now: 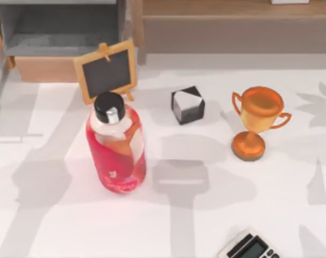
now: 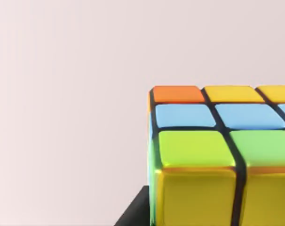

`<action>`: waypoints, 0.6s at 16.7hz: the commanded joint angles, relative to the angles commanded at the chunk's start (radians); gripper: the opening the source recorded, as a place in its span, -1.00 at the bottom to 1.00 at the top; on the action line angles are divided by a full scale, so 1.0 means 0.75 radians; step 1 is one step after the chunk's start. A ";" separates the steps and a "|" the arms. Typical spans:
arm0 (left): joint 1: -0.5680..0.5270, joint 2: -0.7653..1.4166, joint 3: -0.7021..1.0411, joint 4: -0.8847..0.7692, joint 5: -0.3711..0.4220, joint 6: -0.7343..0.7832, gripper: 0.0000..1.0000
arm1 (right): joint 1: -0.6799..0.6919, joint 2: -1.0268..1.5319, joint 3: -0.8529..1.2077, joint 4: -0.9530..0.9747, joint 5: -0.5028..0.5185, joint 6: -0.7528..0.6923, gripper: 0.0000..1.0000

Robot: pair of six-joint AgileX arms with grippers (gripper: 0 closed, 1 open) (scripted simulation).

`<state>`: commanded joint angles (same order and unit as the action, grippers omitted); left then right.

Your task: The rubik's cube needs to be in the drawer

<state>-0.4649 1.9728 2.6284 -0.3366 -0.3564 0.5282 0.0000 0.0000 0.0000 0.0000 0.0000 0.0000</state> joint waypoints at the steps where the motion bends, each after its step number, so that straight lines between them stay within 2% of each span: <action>1: 0.081 -0.032 0.060 -0.087 0.026 0.023 -1.00 | 0.000 0.000 0.000 0.000 0.000 0.000 1.00; 6: 0.480 -0.075 0.294 -0.558 0.136 0.070 -1.00 | 0.000 0.000 0.000 0.000 0.000 0.000 1.00; 10: 0.762 0.062 0.399 -0.952 0.223 0.042 -1.00 | 0.000 0.000 0.000 0.000 0.000 0.000 1.00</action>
<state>0.1066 2.0195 2.9280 -1.0508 -0.1893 0.5598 0.0000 0.0000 0.0000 0.0000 0.0000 0.0000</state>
